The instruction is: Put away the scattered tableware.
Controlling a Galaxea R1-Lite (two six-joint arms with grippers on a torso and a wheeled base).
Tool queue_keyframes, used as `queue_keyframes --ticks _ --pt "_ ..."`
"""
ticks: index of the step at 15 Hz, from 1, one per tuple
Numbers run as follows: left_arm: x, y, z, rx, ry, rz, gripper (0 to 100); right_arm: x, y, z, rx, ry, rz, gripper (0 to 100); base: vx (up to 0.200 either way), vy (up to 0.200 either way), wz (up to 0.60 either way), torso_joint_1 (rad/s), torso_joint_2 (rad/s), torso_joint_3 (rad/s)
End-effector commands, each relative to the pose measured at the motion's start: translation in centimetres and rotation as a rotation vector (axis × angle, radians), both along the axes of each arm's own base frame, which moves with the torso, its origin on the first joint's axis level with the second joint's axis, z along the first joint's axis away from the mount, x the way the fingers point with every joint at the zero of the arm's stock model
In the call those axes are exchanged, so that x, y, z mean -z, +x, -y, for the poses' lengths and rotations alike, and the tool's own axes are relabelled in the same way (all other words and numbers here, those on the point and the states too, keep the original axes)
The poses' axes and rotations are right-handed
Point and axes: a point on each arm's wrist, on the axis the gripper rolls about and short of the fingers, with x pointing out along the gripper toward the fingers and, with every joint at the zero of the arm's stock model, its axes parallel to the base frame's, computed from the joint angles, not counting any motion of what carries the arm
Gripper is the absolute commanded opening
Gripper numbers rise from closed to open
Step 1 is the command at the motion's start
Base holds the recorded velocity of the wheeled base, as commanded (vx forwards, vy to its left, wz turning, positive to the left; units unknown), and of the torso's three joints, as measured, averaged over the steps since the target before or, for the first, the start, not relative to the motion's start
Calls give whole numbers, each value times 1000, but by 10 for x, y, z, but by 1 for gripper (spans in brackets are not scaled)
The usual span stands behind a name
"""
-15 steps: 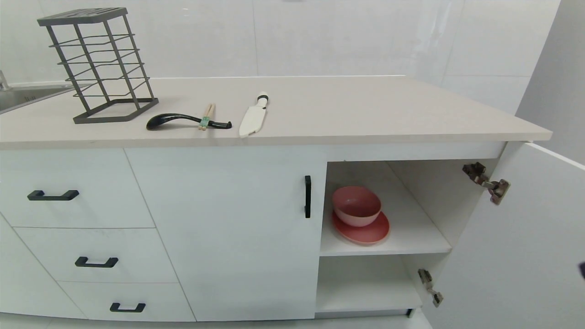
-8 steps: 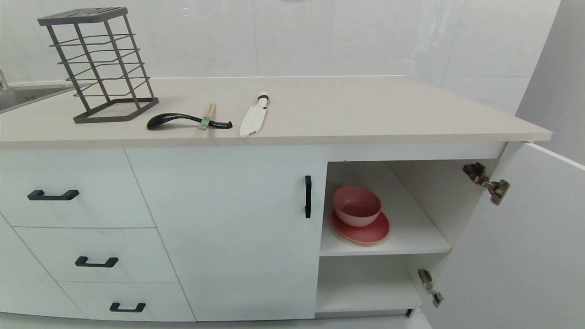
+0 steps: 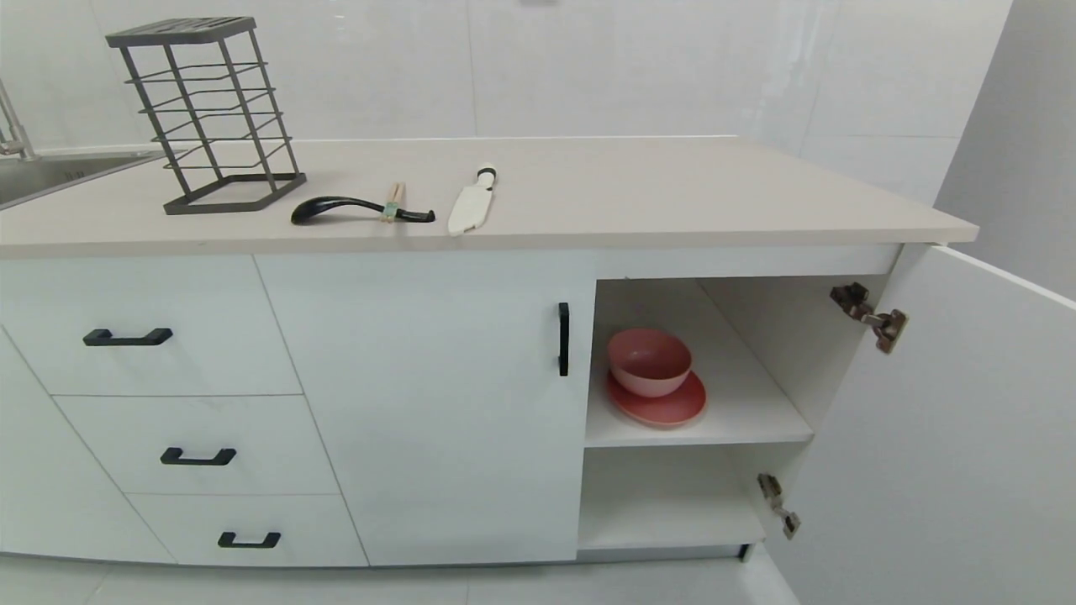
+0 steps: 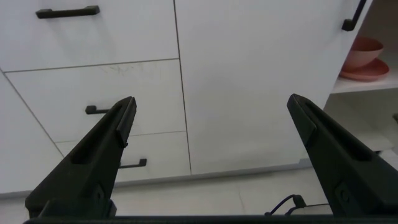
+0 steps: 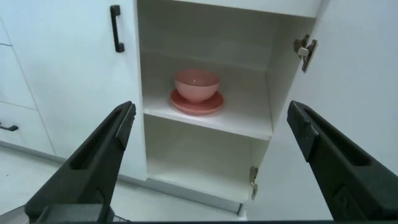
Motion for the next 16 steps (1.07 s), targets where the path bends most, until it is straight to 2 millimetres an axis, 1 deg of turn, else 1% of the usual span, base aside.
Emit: queue_keyframes --ticks 1,7,16 --pt "0 0 0 0 0 -2 100 0 0 0 0 2 -1 100 -200 -200 0 2 7 2" --pt "0 0 0 5 -3 0 100 0 0 0 -2 8 -3 100 0 -200 0 2 1 5" --pt "0 0 0 9 -8 -2 100 0 0 0 -4 40 -13 100 -200 0 0 4 4 2"
